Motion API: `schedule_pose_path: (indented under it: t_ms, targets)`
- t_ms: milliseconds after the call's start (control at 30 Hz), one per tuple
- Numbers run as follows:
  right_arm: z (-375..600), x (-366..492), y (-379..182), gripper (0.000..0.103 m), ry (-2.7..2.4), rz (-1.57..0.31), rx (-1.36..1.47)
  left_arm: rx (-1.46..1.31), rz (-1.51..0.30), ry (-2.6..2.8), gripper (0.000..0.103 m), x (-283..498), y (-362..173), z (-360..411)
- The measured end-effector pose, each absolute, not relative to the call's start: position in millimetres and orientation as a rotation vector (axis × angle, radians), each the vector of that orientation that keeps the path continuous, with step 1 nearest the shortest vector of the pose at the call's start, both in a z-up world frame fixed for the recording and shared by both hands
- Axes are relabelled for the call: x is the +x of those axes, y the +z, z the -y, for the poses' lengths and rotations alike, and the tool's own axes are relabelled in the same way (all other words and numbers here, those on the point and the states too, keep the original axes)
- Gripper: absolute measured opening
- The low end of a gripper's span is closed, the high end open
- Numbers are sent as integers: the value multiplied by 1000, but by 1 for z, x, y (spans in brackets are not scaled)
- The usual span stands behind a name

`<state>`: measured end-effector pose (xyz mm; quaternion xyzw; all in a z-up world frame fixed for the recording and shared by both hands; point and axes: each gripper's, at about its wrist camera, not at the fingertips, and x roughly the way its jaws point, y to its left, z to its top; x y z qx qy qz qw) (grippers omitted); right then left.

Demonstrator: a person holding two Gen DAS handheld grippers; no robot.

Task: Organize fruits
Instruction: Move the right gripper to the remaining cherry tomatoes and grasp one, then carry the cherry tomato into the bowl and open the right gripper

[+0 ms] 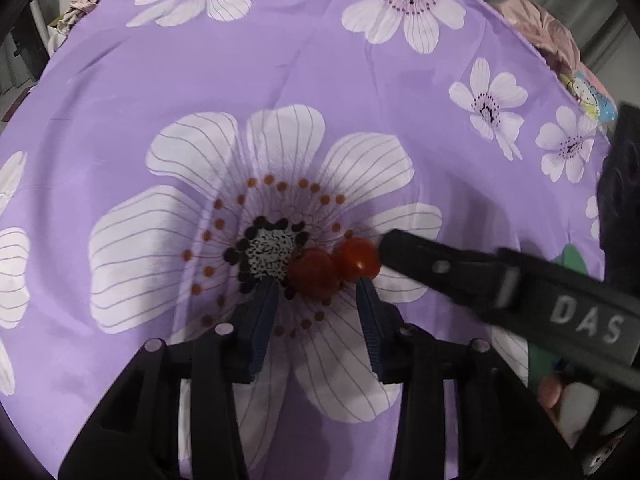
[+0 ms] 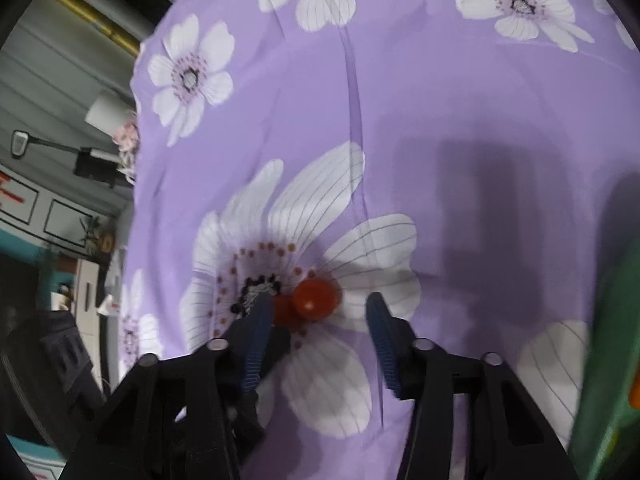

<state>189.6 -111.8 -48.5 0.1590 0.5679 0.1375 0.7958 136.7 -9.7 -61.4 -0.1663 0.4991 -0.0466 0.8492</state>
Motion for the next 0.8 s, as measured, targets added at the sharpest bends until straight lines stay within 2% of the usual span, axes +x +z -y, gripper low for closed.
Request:
schedule_pose_path:
  t_ms: [167, 300, 533, 800]
  targets:
    - [102, 192, -57, 45, 315, -1243, 313, -354, -1065, -96, 33, 144, -70, 8]
    - [101, 192, -62, 36, 309, -1260, 298, -358, -1056, -91, 28, 147, -72, 7]
    - [102, 195, -66, 32, 315, -1233, 318, -352, -1045, -91, 28, 147, -71, 8]
    - [123, 171, -22, 31, 329, -1104, 318, -329, -936, -130, 28, 125, -27, 22]
